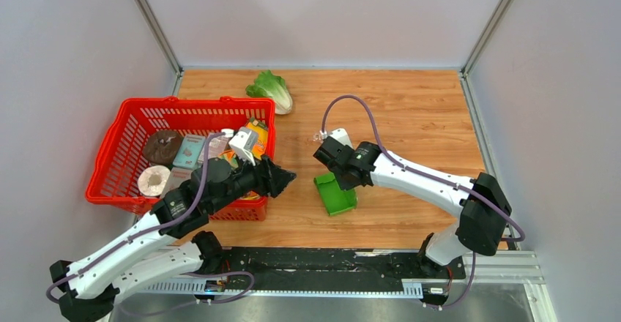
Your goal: Fold the paper box
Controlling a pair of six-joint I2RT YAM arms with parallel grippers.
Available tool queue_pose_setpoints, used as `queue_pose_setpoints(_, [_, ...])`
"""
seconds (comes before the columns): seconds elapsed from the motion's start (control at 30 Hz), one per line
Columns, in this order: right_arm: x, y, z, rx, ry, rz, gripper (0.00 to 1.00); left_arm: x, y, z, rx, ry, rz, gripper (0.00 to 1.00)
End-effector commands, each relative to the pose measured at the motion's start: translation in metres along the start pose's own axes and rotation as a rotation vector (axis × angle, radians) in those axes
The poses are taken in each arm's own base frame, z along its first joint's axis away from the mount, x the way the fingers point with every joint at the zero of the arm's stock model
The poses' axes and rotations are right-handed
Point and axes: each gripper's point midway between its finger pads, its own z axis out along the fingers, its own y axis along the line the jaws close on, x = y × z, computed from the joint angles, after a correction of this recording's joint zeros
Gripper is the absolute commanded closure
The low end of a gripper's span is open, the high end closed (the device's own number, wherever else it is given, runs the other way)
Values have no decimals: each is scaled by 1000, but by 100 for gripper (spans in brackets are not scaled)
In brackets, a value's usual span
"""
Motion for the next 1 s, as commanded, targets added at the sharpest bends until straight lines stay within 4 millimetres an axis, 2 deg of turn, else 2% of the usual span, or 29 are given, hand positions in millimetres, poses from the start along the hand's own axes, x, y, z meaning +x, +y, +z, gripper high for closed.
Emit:
queue_pose_setpoints(0.0, [-24, -16, -17, 36, -89, -200, 94, 19, 0, 16, 16, 74, 51, 35])
queue_pose_setpoints(0.13, [-43, -26, -14, 84, -165, -380, 95, 35, -7, 36, 53, 151, 64, 44])
queue_pose_setpoints(0.2, [-41, -31, -7, 100, -182, -479, 95, 41, -14, 44, 91, 172, 64, 50])
queue_pose_setpoints(0.23, [-49, -29, -5, 97, -225, -553, 96, 48, -13, 51, 90, 200, 65, 53])
queue_pose_setpoints(0.27, [-43, -33, 2, 111, -225, -591, 97, 51, -17, 53, 113, 215, 65, 55])
queue_pose_setpoints(0.3, [-50, -37, -1, 125, -255, -584, 99, 50, -20, 57, 126, 212, 64, 58])
queue_pose_setpoints(0.37, [-54, -32, -4, 77, -272, -582, 99, 55, -22, 62, 137, 222, 61, 60])
queue_pose_setpoints(0.47, [-48, -14, -10, -59, -308, -636, 95, 51, -27, 68, 158, 193, 70, 60])
queue_pose_setpoints(0.5, [-47, -17, -11, -59, -319, -629, 93, 51, -27, 69, 159, 193, 79, 57])
queue_pose_setpoints(0.53, [-49, -17, -13, -55, -330, -598, 91, 48, -29, 68, 165, 186, 87, 55])
queue_pose_setpoints(0.6, [-61, -23, -23, -25, -352, -511, 67, 47, -27, 67, 155, 190, 108, 49])
queue_pose_setpoints(0.67, [-64, -36, -29, 31, -346, -404, 54, 46, -23, 66, 139, 188, 123, 46])
queue_pose_setpoints(0.7, [-68, -37, -35, 40, -354, -374, 52, 46, -23, 65, 137, 186, 129, 45])
queue_pose_setpoints(0.77, [-58, -48, -39, 76, -307, -337, 48, 43, -21, 65, 122, 186, 136, 43])
queue_pose_setpoints(0.8, [-56, -56, -43, 118, -304, -239, 48, 42, -20, 65, 115, 185, 139, 42])
queue_pose_setpoints(0.87, [-42, -73, -54, 168, -264, -161, 47, 36, -19, 67, 93, 178, 143, 42])
queue_pose_setpoints(0.9, [-36, -72, -58, 149, -258, -44, 47, 36, -16, 69, 76, 184, 145, 43])
queue_pose_setpoints(0.93, [-23, -72, -61, 127, -223, -16, 48, 30, -17, 71, 68, 177, 147, 43])
queue_pose_setpoints(0.97, [-13, -62, -70, 25, -217, 46, 48, 33, -14, 72, 50, 195, 158, 44])
